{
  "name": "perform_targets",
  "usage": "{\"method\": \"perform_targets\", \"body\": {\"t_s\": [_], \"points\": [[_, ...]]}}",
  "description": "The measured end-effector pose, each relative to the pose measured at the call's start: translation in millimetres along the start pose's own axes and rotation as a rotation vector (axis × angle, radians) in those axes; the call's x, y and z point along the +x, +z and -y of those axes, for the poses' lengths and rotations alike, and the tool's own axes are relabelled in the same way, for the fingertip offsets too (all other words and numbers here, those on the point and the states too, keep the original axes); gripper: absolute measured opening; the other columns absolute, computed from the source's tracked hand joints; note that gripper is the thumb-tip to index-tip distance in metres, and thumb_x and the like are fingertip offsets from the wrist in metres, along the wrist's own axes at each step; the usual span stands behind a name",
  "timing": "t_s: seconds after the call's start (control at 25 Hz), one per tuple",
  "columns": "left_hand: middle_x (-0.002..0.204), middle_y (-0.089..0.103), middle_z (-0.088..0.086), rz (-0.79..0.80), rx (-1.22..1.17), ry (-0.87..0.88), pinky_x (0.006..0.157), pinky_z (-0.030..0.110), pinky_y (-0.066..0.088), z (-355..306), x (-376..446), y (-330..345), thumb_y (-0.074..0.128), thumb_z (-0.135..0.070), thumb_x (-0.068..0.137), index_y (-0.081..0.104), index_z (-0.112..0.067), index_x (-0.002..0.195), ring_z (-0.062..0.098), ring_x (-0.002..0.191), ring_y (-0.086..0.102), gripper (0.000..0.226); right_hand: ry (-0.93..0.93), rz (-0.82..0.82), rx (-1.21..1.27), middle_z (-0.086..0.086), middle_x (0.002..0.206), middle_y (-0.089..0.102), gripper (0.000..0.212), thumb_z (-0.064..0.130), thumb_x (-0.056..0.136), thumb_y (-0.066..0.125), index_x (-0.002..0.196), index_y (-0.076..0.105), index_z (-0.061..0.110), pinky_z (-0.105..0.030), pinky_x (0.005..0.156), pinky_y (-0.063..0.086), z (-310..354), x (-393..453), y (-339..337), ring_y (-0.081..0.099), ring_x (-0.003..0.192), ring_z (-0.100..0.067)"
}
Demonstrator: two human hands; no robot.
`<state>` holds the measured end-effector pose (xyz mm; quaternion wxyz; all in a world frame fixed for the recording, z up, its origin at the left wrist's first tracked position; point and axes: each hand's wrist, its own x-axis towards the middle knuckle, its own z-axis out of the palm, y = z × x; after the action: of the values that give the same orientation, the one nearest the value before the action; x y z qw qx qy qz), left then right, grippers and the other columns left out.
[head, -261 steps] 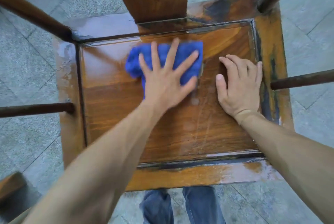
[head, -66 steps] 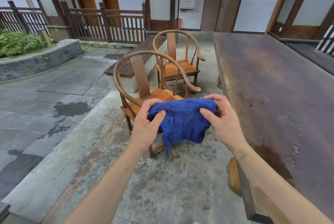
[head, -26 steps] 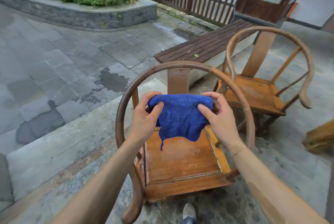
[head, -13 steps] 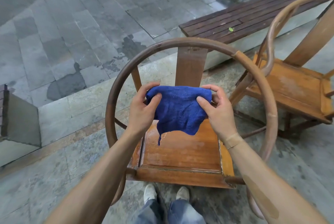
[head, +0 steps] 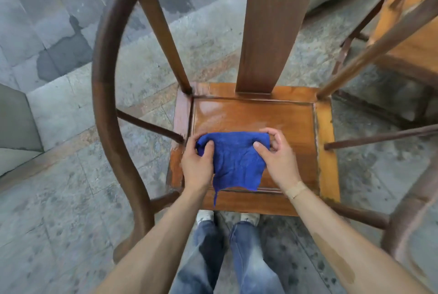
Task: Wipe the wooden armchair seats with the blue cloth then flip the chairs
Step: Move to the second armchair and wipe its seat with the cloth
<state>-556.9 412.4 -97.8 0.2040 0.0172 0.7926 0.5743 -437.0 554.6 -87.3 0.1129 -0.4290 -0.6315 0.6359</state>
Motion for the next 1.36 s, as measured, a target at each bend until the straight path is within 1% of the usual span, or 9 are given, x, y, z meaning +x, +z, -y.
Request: {"method": "perform_targets", "body": {"t_s": [0.16,0.36,0.44,0.56,0.68,0.8,1.0,1.16,1.36], "points": [[0.106,0.068,-0.008,-0.022,0.130,-0.128,0.095,0.026,0.048,103,5,16,0.061,-0.010,0.094,0.064,-0.021,0.110,0.015,0.105,0.063,0.020,0.135,0.056,-0.118,0.008,0.095,0.074,0.036,0.016,0.092,0.064,0.103,0.056,0.049,-0.054,0.077,0.058,-110,26,28,0.069,0.084,-0.026],[0.120,0.063,-0.003,0.078,0.449,-0.079,0.089,0.028,0.042,178,31,21,0.058,-0.020,0.097,0.061,-0.026,0.122,0.020,0.111,0.060,0.026,0.124,0.031,-0.496,0.002,0.096,0.069,0.031,0.024,0.091,0.066,0.116,0.053,0.037,-0.038,0.076,0.050,-181,49,39,0.065,0.089,-0.027],[0.131,0.053,0.003,0.037,0.616,-0.047,0.088,0.034,0.042,185,31,25,0.057,-0.024,0.098,0.056,-0.027,0.129,0.026,0.118,0.053,0.031,0.038,0.024,-0.646,0.005,0.105,0.065,0.034,0.030,0.090,0.066,0.122,0.054,0.034,-0.037,0.076,0.051,-188,53,37,0.062,0.097,-0.025],[0.149,0.036,0.013,-0.014,0.891,0.206,0.105,0.055,0.032,193,16,32,0.063,-0.035,0.093,0.052,-0.029,0.137,0.036,0.132,0.034,0.047,-0.192,-0.123,-0.906,0.000,0.122,0.057,0.041,0.045,0.090,0.062,0.128,0.056,0.030,-0.044,0.086,0.050,-193,72,23,0.053,0.111,-0.029],[0.161,0.028,0.012,0.293,1.139,0.554,0.114,0.064,0.022,220,-13,35,0.050,-0.057,0.094,0.047,-0.038,0.145,0.042,0.146,0.027,0.054,-0.229,-0.232,-1.019,-0.006,0.150,0.041,0.052,0.053,0.093,0.054,0.139,0.049,0.030,-0.056,0.107,0.031,-193,113,-10,0.038,0.133,-0.036],[0.166,0.018,0.005,0.390,1.284,0.622,0.111,0.076,0.016,244,-11,44,0.039,-0.065,0.095,0.034,-0.047,0.150,0.048,0.150,0.013,0.058,-0.176,-0.176,-1.121,-0.005,0.164,0.020,0.056,0.059,0.096,0.039,0.148,0.036,0.038,-0.067,0.118,0.007,-197,158,-46,0.017,0.149,-0.038],[0.166,0.019,-0.002,0.338,1.260,0.665,0.108,0.080,0.006,227,35,73,0.039,-0.071,0.091,0.031,-0.053,0.149,0.053,0.149,0.006,0.061,-0.245,-0.145,-1.176,-0.003,0.165,0.021,0.054,0.061,0.098,0.032,0.148,0.036,0.041,-0.071,0.116,-0.001,-204,188,-63,0.011,0.153,-0.035],[0.169,0.008,-0.004,0.233,1.229,0.507,0.109,0.077,-0.004,168,183,138,0.034,-0.069,0.089,0.023,-0.054,0.150,0.049,0.150,-0.004,0.064,-0.268,-0.179,-1.142,-0.002,0.164,0.026,0.053,0.058,0.097,0.036,0.147,0.040,0.042,-0.070,0.117,-0.001,-208,188,-65,0.014,0.152,-0.034],[0.167,0.015,0.001,0.345,1.263,0.602,0.117,0.069,0.007,140,265,137,0.029,-0.055,0.084,0.033,-0.041,0.149,0.043,0.152,0.005,0.067,-0.265,-0.187,-1.162,-0.001,0.164,0.025,0.053,0.058,0.096,0.036,0.147,0.040,0.043,-0.068,0.118,-0.002,-209,191,-66,0.013,0.152,-0.032]]}}
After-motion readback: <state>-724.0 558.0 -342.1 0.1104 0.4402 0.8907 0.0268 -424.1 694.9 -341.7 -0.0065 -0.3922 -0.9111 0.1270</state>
